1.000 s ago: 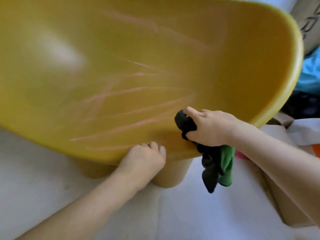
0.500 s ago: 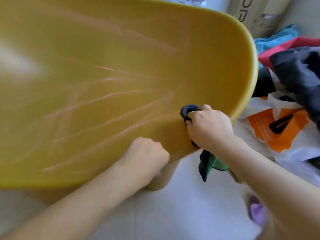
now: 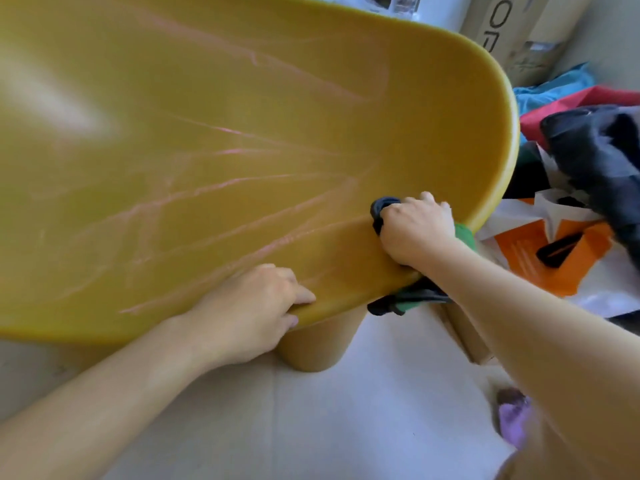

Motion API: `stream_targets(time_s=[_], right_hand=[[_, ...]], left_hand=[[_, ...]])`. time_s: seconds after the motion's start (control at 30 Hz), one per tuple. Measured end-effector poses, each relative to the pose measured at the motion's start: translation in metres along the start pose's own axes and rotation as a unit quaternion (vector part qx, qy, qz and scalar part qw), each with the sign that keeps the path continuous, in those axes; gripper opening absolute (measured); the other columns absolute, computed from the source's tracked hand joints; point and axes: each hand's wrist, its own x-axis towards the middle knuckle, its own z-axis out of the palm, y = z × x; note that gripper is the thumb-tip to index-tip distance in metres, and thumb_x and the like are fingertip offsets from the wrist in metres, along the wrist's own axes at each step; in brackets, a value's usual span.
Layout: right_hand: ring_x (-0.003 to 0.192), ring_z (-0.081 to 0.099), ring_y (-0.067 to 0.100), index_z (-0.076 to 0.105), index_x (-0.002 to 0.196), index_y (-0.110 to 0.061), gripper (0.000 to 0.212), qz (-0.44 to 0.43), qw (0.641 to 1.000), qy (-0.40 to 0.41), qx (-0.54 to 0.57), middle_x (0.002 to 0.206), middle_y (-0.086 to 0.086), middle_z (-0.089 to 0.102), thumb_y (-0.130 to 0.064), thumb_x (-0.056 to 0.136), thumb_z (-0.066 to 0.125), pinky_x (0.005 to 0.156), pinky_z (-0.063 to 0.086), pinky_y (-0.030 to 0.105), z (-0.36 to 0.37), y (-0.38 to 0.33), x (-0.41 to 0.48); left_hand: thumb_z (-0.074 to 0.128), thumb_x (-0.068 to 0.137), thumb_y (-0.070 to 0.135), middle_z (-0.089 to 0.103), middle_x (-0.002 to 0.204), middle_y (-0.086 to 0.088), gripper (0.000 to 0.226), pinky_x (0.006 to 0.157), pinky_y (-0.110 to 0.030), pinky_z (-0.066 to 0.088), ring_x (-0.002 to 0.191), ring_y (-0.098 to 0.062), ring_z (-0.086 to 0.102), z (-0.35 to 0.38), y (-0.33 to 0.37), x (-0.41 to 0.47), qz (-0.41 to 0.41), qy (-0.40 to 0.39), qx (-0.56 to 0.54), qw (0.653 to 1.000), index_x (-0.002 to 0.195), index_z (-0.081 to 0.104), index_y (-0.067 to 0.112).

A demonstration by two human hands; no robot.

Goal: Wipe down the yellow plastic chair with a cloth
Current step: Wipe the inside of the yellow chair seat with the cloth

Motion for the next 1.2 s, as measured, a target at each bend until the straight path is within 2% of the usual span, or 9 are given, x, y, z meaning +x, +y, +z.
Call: stream_targets(time_s=[0.2, 0.4, 0.57, 0.63, 0.73, 0.83, 0.97, 1.1, 1.2], right_hand=[[0.08, 0.06, 0.03, 0.066, 0.108, -0.025, 0.026, -0.195, 0.959, -0.062, 0.195, 0.084, 0.004, 0.06, -0.022, 0.086, 0.052, 0.061, 0.04, 0.028, -0.005, -0.092, -0.035], [0.077, 0.057, 0.03, 0.064, 0.105, -0.014, 0.025, 0.036, 0.994, -0.067, 0.084, 0.082, 0.007, 0.058, -0.019, 0.084, 0.052, 0.062, 0.049, 0.031, -0.012, 0.009, 0.009], [0.085, 0.062, 0.029, 0.07, 0.095, -0.023, 0.018, -0.221, 0.912, -0.122, 0.323, 0.092, 0.006, 0.069, -0.022, 0.084, 0.055, 0.067, 0.05, 0.032, -0.008, -0.119, -0.037], [0.084, 0.062, 0.03, 0.069, 0.09, -0.018, 0.015, -0.227, 0.928, -0.148, 0.256, 0.084, 0.008, 0.066, -0.017, 0.083, 0.056, 0.068, 0.05, 0.033, -0.007, -0.089, -0.01], [0.098, 0.056, 0.029, 0.062, 0.1, -0.011, 0.02, -0.045, 0.988, -0.1, 0.111, 0.09, 0.008, 0.057, -0.024, 0.087, 0.053, 0.072, 0.044, 0.033, -0.009, -0.001, 0.041], [0.102, 0.053, 0.03, 0.058, 0.098, -0.019, 0.02, 0.058, 0.99, -0.067, 0.106, 0.097, 0.008, 0.056, -0.035, 0.088, 0.05, 0.08, 0.048, 0.038, 0.003, 0.009, 0.065], [0.063, 0.062, 0.024, 0.053, 0.082, -0.048, 0.043, -0.128, 0.986, -0.055, 0.089, 0.071, -0.012, 0.062, -0.079, 0.053, 0.048, 0.069, 0.051, 0.054, 0.142, -0.056, 0.119], [0.087, 0.062, 0.025, 0.06, 0.093, -0.031, 0.017, -0.25, 0.953, -0.059, 0.157, 0.092, -0.001, 0.064, -0.039, 0.078, 0.057, 0.073, 0.053, 0.036, 0.032, -0.088, 0.023], [0.108, 0.053, 0.029, 0.058, 0.113, -0.027, 0.029, -0.119, 0.987, -0.079, 0.075, 0.114, 0.005, 0.06, -0.021, 0.085, 0.051, 0.081, 0.054, 0.039, 0.013, -0.02, 0.042]], left_hand=[[0.068, 0.081, 0.034, 0.068, 0.093, 0.015, 0.02, 0.082, -0.027, 0.049, 0.095, -0.008, 0.059, -0.013, -0.009, 0.0, -0.051, -0.017, -0.069, 0.996, 0.1, 0.071, 0.034], [0.071, 0.076, 0.05, 0.066, 0.095, 0.018, 0.027, 0.074, -0.02, 0.045, 0.083, -0.001, 0.055, -0.022, -0.039, -0.014, -0.109, -0.04, -0.057, 0.992, 0.098, 0.07, 0.034], [0.07, 0.076, 0.036, 0.05, 0.085, 0.014, 0.016, 0.071, -0.027, 0.039, 0.087, -0.012, 0.051, -0.02, -0.044, -0.004, -0.097, 0.003, -0.025, 0.995, 0.085, 0.057, 0.035], [0.066, 0.081, 0.038, 0.052, 0.091, 0.017, 0.013, 0.079, -0.026, 0.042, 0.091, -0.008, 0.052, -0.019, -0.047, -0.005, -0.088, -0.002, -0.03, 0.996, 0.092, 0.06, 0.037], [0.06, 0.085, 0.049, 0.059, 0.104, 0.017, 0.027, 0.087, -0.023, 0.043, 0.098, -0.003, 0.053, -0.011, -0.045, -0.009, -0.054, -0.017, -0.053, 0.997, 0.107, 0.066, 0.036], [0.054, 0.086, 0.055, 0.062, 0.106, 0.015, 0.032, 0.088, -0.032, 0.046, 0.104, -0.006, 0.054, -0.004, -0.037, -0.01, -0.02, -0.015, -0.067, 0.997, 0.109, 0.067, 0.036], [0.05, 0.069, 0.061, 0.068, 0.091, 0.014, 0.038, 0.083, -0.032, 0.047, 0.094, -0.008, 0.058, -0.005, -0.042, -0.002, -0.061, -0.001, -0.052, 0.997, 0.09, 0.071, 0.036], [0.064, 0.077, 0.045, 0.062, 0.086, 0.019, 0.016, 0.074, -0.021, 0.041, 0.081, -0.002, 0.052, -0.012, -0.045, 0.003, -0.084, -0.015, -0.087, 0.993, 0.09, 0.068, 0.038], [0.059, 0.083, 0.051, 0.057, 0.102, 0.021, 0.034, 0.078, -0.017, 0.038, 0.083, -0.001, 0.047, -0.011, -0.035, 0.002, -0.053, 0.001, -0.116, 0.992, 0.116, 0.06, 0.04]])
